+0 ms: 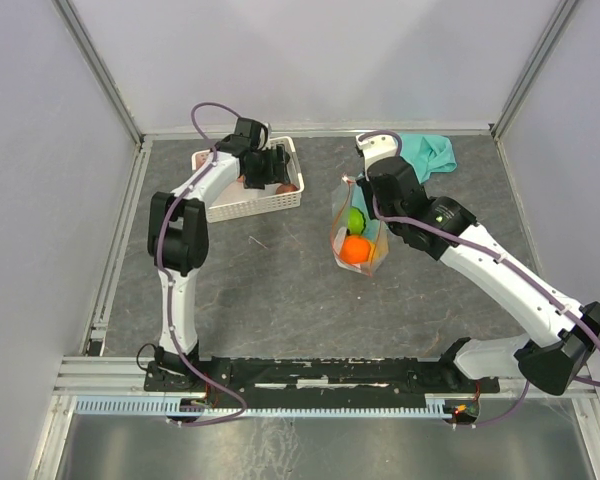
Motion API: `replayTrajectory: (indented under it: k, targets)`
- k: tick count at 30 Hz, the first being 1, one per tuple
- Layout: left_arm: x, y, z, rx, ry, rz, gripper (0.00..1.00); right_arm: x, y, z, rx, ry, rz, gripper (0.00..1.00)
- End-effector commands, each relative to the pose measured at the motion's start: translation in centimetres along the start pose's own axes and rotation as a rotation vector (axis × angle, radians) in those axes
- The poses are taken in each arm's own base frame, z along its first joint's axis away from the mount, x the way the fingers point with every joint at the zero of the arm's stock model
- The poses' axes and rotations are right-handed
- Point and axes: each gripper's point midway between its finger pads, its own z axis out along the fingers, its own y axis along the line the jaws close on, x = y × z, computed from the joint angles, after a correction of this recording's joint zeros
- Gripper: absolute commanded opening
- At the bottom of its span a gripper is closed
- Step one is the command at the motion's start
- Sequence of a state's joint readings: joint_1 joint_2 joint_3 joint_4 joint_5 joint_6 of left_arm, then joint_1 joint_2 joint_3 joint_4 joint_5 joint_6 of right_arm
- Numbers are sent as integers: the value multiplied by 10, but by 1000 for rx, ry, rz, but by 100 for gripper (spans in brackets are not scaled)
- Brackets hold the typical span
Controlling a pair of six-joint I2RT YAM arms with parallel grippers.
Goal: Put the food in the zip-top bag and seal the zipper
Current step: Pick up the fake fruit from the bin.
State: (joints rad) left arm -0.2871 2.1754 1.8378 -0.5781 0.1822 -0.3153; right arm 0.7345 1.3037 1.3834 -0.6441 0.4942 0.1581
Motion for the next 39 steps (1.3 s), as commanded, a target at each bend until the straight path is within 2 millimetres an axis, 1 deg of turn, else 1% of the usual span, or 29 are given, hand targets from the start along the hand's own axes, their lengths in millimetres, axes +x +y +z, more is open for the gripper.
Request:
replayTrajectory:
  k: [1,6,8,9,10,15,18,20,22,23,24,29,33,36,39]
  targets:
    - [-4,-12,8,85,39,22,85,-17,-7,-11,5,-69,55,2]
    - [16,-15,27,136,119,1,83,-16,-6,-10,8,-64,55,2]
    - [17,-16,28,146,125,-2,81,-15,-6,-10,7,-64,58,2]
    - [25,-13,37,143,148,-9,80,-15,-6,-10,5,-63,59,2]
    - [28,-11,41,144,157,-13,79,-14,-6,-9,5,-62,58,2]
    - [33,-9,47,144,172,-16,73,-14,-6,-9,5,-60,59,2]
    - [31,-9,45,138,165,-13,65,-13,-5,-9,5,-58,58,2]
    - [29,-10,41,136,159,-8,60,-14,-6,-9,4,-58,58,2]
    - [27,-9,36,126,151,-2,57,-13,-5,-9,1,-57,59,2]
    - [24,-9,30,119,139,2,55,-13,-5,-9,0,-57,59,2]
    - [18,-11,22,114,119,10,54,-12,-4,-8,-1,-55,59,2]
    - [3,-12,-6,78,51,32,49,-13,-2,-9,-12,-56,63,2]
    - [-8,-16,-32,66,-18,39,47,-13,0,-9,-24,-56,67,2]
    - [-17,-23,-57,76,-78,42,45,-12,1,-9,-32,-55,71,2]
    - [-20,-32,-80,94,-132,45,44,-13,4,-9,-45,-57,79,2]
